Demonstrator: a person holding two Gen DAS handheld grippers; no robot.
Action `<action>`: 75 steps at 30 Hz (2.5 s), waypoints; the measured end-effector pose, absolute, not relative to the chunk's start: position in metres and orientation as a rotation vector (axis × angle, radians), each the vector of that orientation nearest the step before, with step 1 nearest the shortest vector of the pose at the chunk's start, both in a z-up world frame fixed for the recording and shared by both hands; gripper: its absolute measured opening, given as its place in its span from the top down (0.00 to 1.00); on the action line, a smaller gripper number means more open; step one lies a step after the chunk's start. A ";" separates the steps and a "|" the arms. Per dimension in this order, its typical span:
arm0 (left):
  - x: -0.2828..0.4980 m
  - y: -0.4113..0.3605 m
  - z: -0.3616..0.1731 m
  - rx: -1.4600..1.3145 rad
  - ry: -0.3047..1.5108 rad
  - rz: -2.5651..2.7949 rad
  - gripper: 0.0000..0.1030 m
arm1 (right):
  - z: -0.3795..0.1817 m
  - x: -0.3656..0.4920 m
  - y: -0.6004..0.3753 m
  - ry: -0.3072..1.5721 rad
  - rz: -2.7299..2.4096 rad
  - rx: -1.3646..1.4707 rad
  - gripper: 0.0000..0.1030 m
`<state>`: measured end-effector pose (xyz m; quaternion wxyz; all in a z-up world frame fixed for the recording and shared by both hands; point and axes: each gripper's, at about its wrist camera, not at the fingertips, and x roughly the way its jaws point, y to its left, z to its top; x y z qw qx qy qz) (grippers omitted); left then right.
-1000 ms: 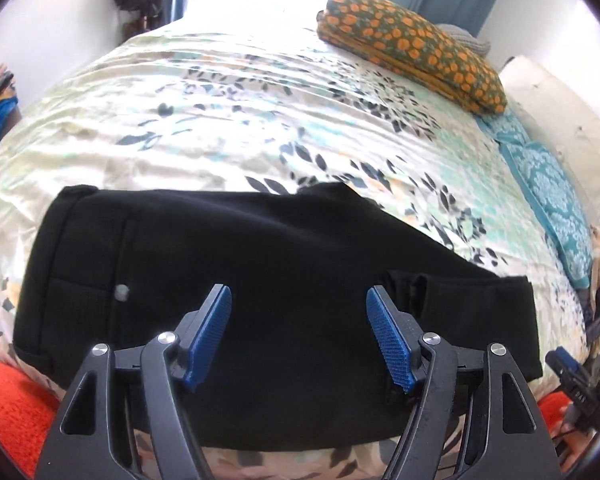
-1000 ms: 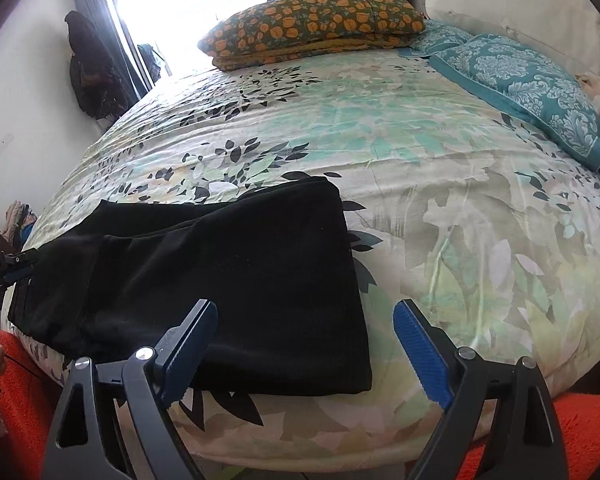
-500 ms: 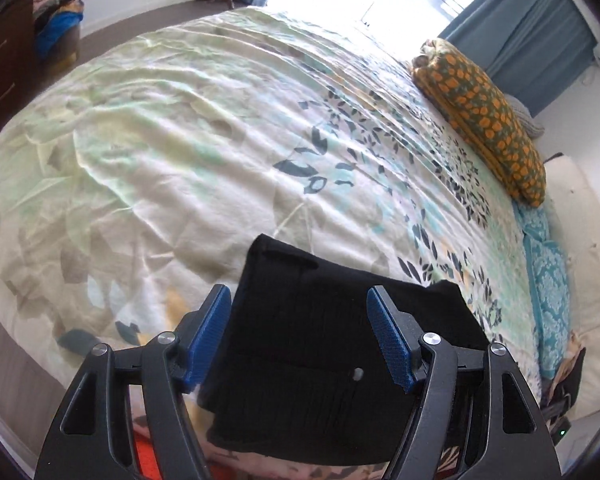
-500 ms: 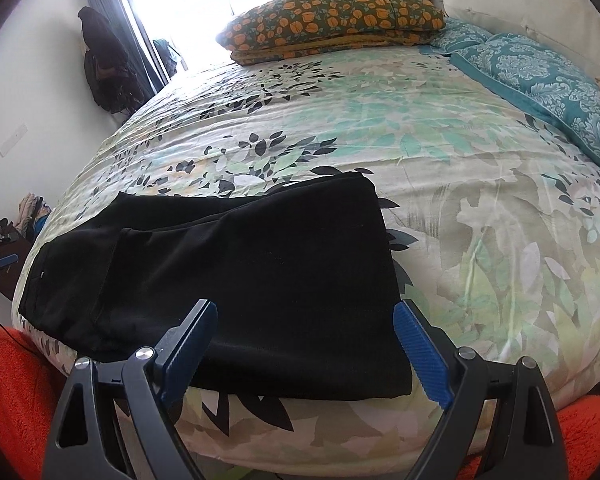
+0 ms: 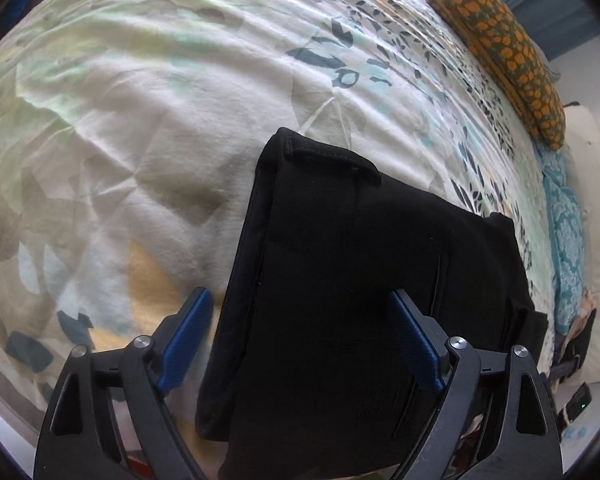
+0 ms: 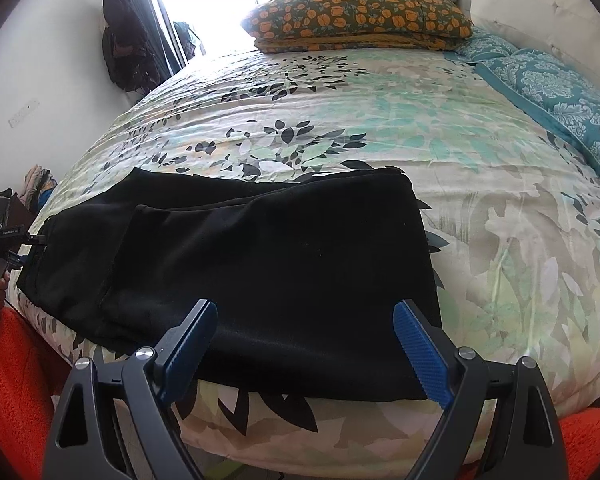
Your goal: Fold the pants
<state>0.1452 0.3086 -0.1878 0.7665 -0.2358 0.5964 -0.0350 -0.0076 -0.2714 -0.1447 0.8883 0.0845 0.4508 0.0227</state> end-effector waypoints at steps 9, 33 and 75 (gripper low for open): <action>0.148 0.301 -0.189 -0.506 1.348 -0.069 0.06 | -0.143 -0.007 -0.289 0.921 0.012 0.263 0.13; 0.112 0.284 -0.102 -0.710 1.172 -0.216 0.84 | -0.137 -0.013 -0.314 0.877 0.002 0.398 0.13; 0.078 0.012 -0.108 -0.347 1.209 -0.521 0.34 | -0.152 0.009 -0.299 0.993 0.185 0.330 0.52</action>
